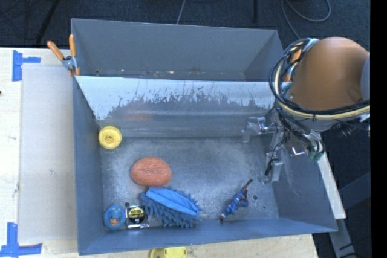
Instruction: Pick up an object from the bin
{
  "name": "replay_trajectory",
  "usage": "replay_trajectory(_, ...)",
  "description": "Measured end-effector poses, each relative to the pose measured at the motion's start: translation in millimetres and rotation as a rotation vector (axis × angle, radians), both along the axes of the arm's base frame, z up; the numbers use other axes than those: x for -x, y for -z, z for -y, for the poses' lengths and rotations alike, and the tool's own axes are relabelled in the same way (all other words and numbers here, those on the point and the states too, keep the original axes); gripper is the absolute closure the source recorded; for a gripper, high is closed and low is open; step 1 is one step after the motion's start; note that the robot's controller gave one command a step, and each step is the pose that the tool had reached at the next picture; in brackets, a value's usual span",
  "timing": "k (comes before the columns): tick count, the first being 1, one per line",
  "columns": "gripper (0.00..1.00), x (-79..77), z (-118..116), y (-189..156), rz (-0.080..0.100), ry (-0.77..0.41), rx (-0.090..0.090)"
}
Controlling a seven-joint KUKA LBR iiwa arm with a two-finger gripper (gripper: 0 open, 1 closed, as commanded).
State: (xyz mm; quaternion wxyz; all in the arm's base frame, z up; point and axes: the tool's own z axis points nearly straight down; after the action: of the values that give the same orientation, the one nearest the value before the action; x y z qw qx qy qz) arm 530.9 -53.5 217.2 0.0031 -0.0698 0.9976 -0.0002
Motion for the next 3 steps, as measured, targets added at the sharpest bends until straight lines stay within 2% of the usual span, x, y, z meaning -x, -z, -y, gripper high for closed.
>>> replay_trajectory(1,0.0,23.9,-30.1,66.6,-0.003,-0.008,0.0)
replay_trajectory(2,0.0,56.0,-37.5,84.0,-0.017,-0.086,-0.002)
replay_trajectory(3,0.0,57.2,-33.3,81.1,-0.008,-0.1,0.0)
